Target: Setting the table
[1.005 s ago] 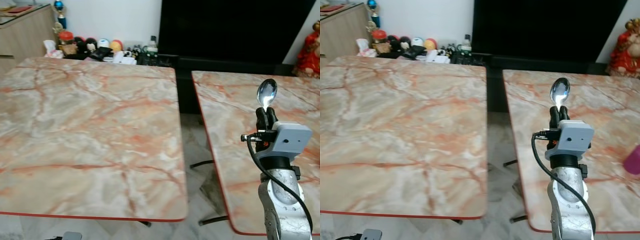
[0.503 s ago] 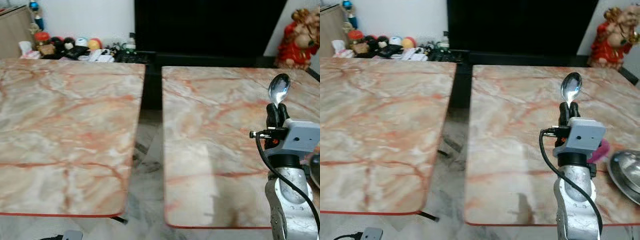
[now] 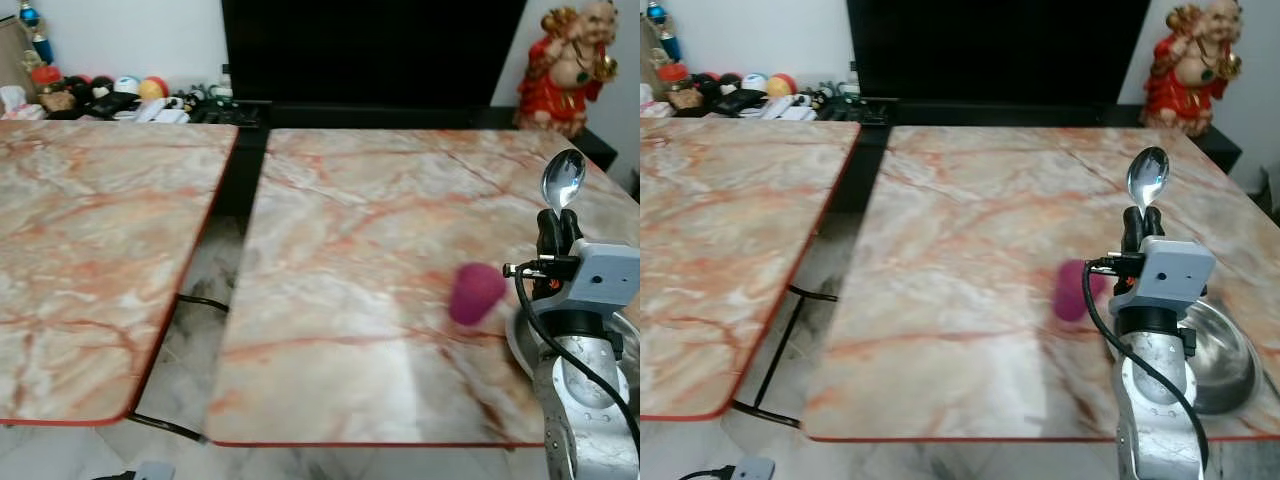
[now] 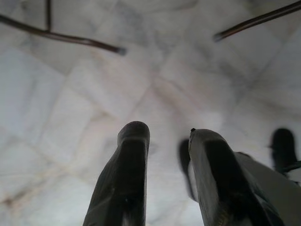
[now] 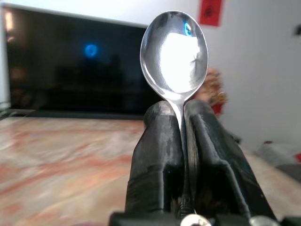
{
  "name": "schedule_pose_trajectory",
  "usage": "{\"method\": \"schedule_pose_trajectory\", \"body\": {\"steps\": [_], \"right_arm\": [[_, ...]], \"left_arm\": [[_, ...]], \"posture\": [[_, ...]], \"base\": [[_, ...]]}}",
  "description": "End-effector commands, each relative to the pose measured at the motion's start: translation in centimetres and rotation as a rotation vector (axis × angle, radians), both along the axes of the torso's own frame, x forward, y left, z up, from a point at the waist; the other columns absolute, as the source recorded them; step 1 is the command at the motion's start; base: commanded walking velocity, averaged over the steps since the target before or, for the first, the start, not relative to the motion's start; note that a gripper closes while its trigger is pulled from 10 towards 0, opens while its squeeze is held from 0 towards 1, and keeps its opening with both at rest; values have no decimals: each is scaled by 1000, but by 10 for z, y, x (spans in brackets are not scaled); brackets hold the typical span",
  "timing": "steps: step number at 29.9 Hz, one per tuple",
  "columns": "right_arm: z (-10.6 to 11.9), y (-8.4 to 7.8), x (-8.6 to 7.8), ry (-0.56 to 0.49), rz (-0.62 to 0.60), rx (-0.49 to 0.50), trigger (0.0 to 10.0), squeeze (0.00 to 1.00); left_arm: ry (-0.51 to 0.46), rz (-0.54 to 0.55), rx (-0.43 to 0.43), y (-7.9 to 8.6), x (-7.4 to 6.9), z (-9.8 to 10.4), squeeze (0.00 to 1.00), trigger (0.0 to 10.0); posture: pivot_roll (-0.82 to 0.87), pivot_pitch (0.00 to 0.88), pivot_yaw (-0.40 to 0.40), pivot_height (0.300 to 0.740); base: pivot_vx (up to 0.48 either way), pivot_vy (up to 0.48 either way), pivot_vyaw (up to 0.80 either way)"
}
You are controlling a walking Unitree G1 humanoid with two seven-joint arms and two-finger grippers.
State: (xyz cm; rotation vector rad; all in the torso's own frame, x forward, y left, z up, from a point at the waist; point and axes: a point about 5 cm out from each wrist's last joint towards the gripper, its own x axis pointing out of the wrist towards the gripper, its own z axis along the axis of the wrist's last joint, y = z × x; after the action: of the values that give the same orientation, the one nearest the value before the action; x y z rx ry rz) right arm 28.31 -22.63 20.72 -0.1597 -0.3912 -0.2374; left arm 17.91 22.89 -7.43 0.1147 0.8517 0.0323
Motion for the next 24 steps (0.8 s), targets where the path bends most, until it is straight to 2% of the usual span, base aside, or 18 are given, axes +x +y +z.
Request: {"method": "schedule_pose_trajectory", "body": {"steps": [1, 15, 24], "right_arm": [[4, 5, 0, -20, 14, -2, 10000, 0], [0, -6, -4, 3, -17, -18, 10000, 0], [-3, -8, -4, 17, -21, -21, 10000, 0]], "left_arm": [[27, -1, 26, 8, -7, -2, 0, 10000], [28, -15, 32, 9, -7, -1, 0, 10000], [31, -5, 33, 11, -10, -2, 0, 10000]], "posture": [[-111, 82, 0, 740], [-114, 96, 7, 740], [-111, 99, 4, 740]], "base": [[0, -409, 0], [0, -380, 0], [0, 0, 0]]}}
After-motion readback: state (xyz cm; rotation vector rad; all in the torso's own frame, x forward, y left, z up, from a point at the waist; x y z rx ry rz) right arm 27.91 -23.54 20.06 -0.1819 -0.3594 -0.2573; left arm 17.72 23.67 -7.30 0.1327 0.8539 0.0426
